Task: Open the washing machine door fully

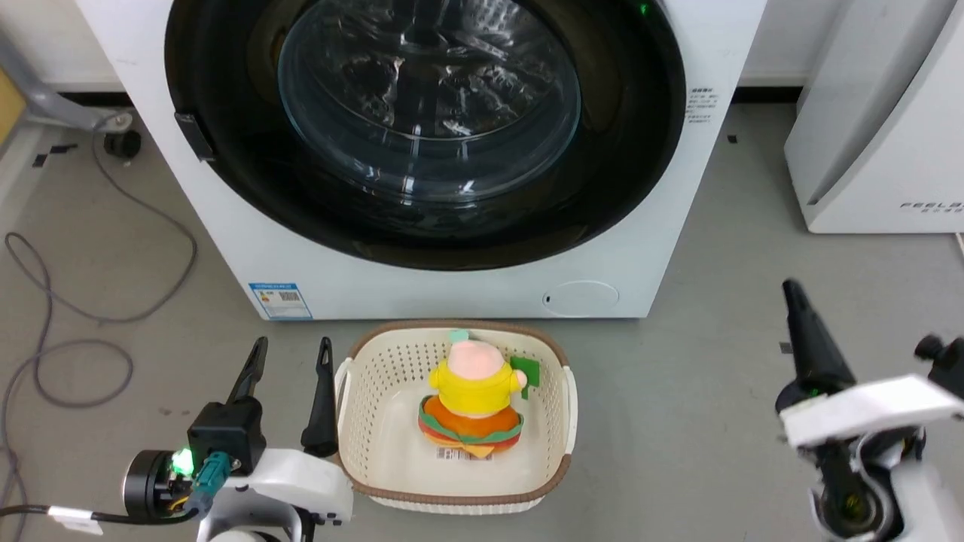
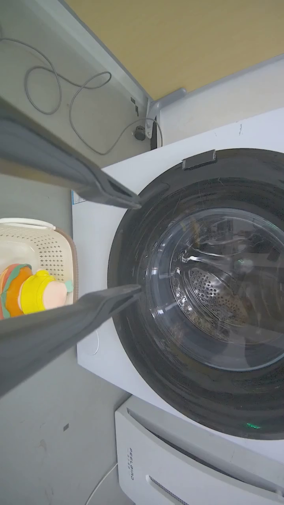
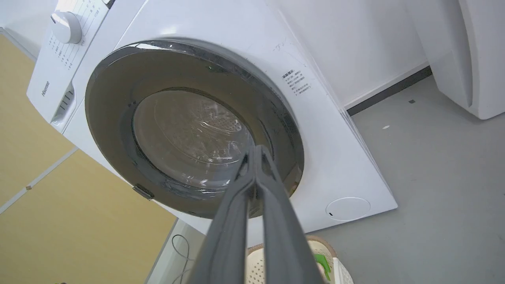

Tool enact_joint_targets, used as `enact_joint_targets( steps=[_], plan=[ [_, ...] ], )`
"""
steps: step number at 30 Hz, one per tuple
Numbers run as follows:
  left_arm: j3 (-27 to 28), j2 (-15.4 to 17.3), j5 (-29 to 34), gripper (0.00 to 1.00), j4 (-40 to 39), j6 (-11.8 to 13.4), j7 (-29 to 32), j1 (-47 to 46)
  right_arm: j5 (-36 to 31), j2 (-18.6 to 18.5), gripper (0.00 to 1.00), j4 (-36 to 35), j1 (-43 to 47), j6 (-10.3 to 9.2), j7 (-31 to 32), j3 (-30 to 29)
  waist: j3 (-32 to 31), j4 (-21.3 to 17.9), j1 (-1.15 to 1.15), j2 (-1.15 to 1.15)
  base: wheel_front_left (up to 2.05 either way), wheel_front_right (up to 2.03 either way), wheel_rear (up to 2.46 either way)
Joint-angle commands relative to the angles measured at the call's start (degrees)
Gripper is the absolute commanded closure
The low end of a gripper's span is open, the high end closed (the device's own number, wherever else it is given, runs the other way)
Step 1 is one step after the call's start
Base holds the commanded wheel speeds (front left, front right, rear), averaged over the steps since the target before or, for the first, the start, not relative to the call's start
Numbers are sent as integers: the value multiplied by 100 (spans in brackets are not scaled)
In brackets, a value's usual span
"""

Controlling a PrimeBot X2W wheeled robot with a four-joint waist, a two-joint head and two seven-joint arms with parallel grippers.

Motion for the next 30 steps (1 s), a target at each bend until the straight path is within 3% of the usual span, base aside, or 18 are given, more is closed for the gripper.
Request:
enact_joint_targets(
  steps=[1,17,30],
  plan=[
    [-23,5,-37,0,-21,42,-62,-114,257,-74,100,93,-203,-1,-28,13,56,15,0,0,0,0,0],
    [-73,5,-89,0,-121,87,-241,-359,1858,-808,100,1264,-1935,-1,11,458,403,64,0,0,0,0,0],
    [-146,5,-151,0,-211,133,-397,-584,2991,-1303,100,2615,-3967,-2,288,1401,786,90,0,0,0,0,0]
  ],
)
